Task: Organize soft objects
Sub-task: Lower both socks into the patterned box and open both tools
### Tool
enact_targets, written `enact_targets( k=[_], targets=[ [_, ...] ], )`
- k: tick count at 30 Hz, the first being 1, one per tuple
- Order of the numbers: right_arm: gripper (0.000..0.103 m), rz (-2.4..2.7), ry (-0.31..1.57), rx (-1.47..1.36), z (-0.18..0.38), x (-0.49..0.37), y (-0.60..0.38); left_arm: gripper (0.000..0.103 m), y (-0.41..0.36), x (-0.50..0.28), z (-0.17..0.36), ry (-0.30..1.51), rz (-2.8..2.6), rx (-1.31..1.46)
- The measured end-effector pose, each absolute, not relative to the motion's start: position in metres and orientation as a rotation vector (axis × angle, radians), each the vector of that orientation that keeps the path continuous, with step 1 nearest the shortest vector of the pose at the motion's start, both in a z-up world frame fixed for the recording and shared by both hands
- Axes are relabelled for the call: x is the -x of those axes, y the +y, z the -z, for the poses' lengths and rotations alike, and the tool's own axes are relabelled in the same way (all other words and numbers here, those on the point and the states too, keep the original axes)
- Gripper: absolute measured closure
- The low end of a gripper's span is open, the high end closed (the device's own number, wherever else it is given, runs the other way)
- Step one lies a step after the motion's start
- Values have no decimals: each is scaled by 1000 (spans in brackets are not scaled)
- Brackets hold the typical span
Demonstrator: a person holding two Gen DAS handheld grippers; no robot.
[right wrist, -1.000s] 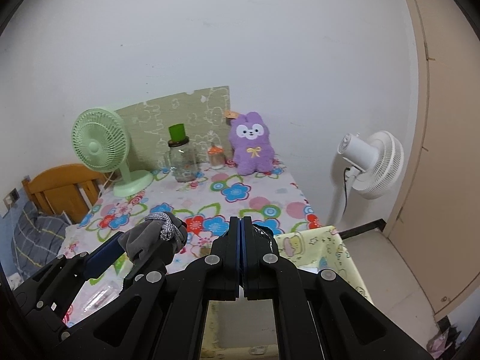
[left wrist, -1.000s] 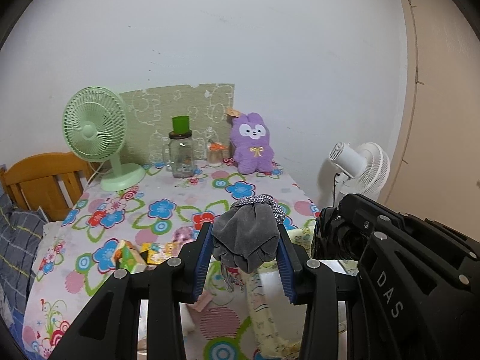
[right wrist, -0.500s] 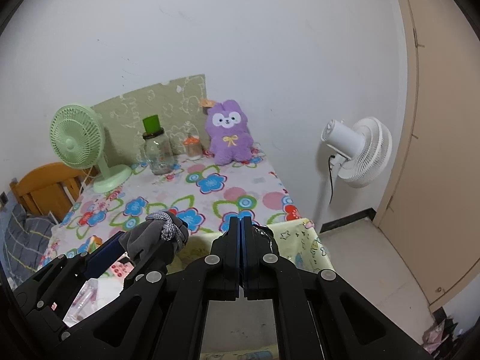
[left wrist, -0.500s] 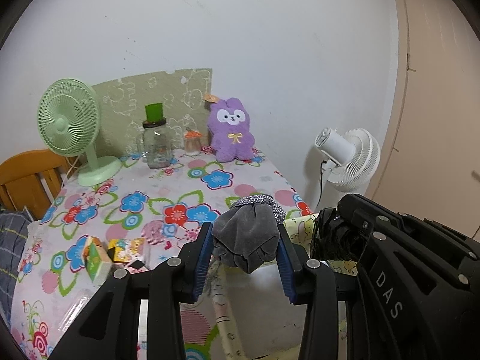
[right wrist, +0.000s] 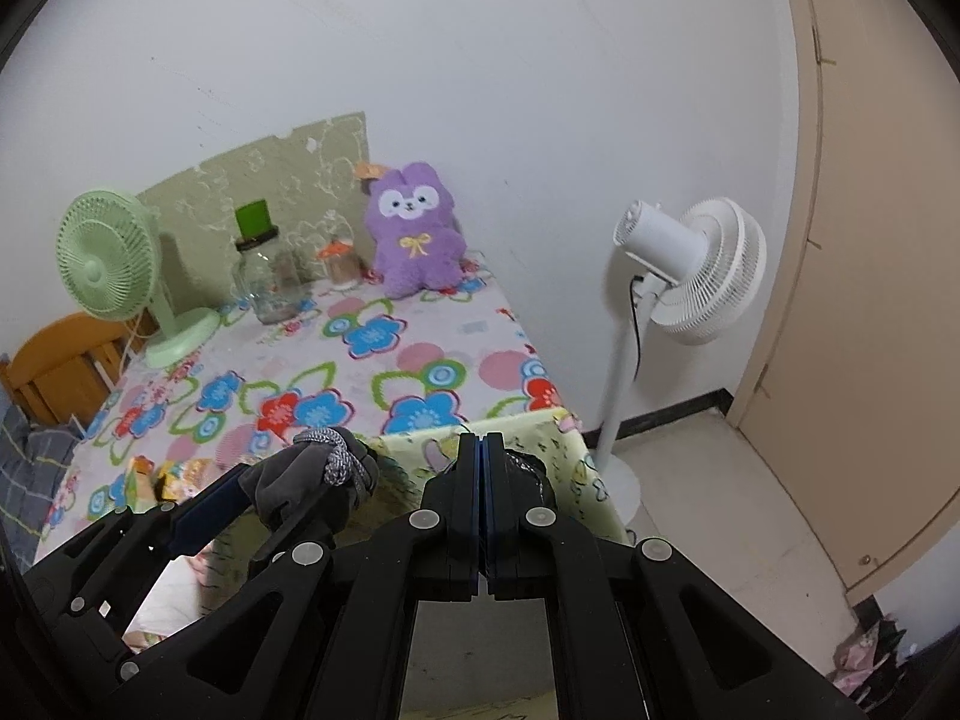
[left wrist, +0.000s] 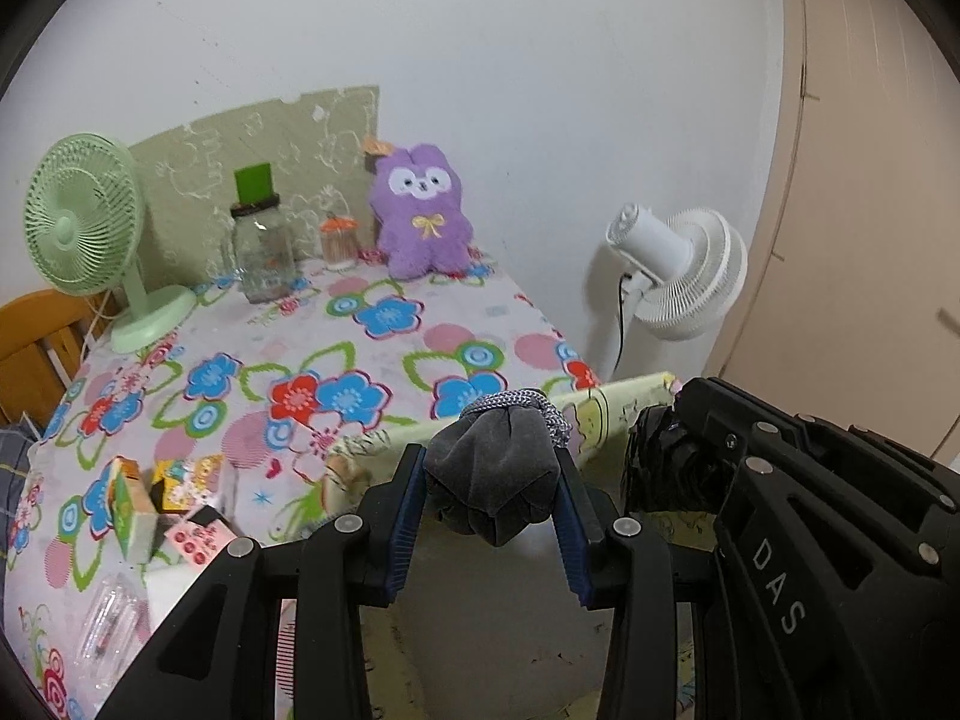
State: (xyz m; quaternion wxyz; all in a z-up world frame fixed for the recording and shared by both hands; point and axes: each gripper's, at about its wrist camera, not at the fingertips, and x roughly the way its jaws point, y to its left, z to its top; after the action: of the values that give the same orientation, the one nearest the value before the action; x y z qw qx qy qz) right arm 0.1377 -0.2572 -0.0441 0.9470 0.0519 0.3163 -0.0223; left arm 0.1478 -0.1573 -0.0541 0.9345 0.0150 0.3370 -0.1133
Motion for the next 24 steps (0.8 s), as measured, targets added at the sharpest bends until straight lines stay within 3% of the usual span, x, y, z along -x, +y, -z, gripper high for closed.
enact_targets(
  k=[11,15,24],
  targets=[
    [99,35,702,-133,65,-153,-267,60,-165,-160,69,764,238,-48],
    [99,17,714,-149,66,-153,-268,40,-166,-158,69,758,240,-50],
    [99,14,730,-142,63,-147,-267,19,-167,-152,65,748,258,-58]
  ],
)
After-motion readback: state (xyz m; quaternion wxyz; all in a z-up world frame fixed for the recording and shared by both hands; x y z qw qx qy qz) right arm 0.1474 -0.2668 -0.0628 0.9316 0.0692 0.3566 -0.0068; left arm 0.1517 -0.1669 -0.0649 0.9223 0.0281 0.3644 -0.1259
